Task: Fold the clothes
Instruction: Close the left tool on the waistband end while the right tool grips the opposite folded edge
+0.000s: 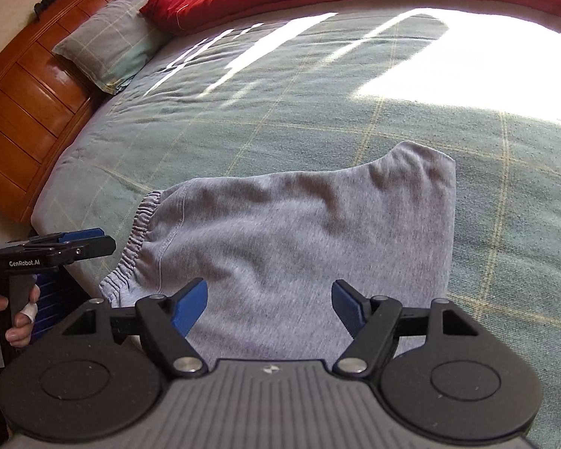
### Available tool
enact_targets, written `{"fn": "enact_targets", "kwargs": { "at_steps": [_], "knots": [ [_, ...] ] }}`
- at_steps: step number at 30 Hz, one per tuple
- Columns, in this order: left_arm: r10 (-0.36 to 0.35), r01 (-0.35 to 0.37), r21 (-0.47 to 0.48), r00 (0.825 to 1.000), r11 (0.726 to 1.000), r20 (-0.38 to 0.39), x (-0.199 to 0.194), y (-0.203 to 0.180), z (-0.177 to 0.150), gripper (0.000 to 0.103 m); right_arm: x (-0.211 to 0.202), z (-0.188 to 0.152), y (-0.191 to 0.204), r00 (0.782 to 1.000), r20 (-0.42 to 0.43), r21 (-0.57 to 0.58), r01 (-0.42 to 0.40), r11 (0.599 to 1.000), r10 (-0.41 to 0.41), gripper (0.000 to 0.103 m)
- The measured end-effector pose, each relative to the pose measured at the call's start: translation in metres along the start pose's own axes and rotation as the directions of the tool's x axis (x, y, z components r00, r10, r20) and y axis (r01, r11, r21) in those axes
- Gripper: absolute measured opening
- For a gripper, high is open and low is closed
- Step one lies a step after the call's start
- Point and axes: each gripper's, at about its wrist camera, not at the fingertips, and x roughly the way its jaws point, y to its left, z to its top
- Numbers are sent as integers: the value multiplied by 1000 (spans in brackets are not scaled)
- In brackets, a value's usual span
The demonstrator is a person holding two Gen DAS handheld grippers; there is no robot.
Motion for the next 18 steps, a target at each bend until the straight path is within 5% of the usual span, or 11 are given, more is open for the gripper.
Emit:
{"fn": "enact_targets", "kwargs": {
  "at_steps": [4, 6, 18],
  "knots": [
    [-107, 94, -157, 991, 983, -75, 26, 36, 10, 81, -8, -5, -25, 1000, 13, 55, 17, 998, -18, 79],
    [-104, 80, -196, 987, 977, -119, 42, 48, 8, 81, -11, -7, -36, 999, 20, 88, 24, 996, -26, 79],
    [-248, 203, -260, 956, 944, -154, 92, 64, 20, 81, -7, -25, -84, 997, 25, 259, 65, 964, -74, 79]
  ]
}}
